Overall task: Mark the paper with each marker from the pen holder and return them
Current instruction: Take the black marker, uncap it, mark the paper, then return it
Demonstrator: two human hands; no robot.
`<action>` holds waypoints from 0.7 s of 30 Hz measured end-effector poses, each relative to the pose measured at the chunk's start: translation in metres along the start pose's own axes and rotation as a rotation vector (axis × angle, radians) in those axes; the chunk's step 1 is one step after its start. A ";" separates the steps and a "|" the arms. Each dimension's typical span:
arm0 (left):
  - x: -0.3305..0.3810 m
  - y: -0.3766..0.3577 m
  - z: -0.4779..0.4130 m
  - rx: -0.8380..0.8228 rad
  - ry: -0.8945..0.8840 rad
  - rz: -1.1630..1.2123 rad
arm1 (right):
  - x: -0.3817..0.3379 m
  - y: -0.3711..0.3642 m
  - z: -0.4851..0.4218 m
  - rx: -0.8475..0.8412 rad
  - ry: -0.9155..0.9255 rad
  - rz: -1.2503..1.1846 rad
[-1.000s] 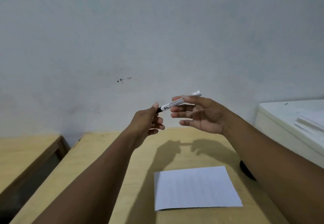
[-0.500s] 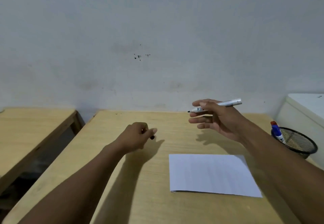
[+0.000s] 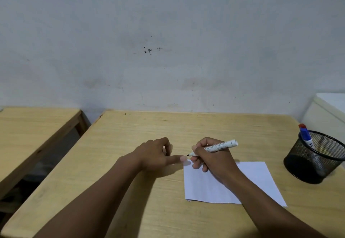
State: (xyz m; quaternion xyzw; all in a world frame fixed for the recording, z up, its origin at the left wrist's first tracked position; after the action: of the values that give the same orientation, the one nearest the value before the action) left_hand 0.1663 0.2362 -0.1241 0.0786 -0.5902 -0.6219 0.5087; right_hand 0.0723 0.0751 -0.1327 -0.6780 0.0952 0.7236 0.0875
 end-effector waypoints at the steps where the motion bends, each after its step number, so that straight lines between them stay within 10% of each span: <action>1: 0.001 -0.002 0.002 -0.021 0.005 0.005 | 0.001 0.000 0.000 0.003 0.009 0.009; 21: 0.007 -0.016 -0.001 -0.125 0.111 -0.183 | 0.000 -0.012 -0.001 -0.008 0.069 0.265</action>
State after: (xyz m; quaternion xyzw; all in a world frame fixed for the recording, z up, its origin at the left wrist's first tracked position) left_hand 0.1551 0.2275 -0.1339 0.1349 -0.5115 -0.6959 0.4856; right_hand 0.0762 0.0860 -0.1330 -0.6845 0.1839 0.7053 -0.0150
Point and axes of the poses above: each hand's wrist, its own z-axis away from the middle knuckle, its own y-axis out of the back of the hand, x = y × z, the point moved 10 cm from there along -z, towards the middle knuckle, and after that the axes turned 8 degrees about -x, right-handed, at the moved point
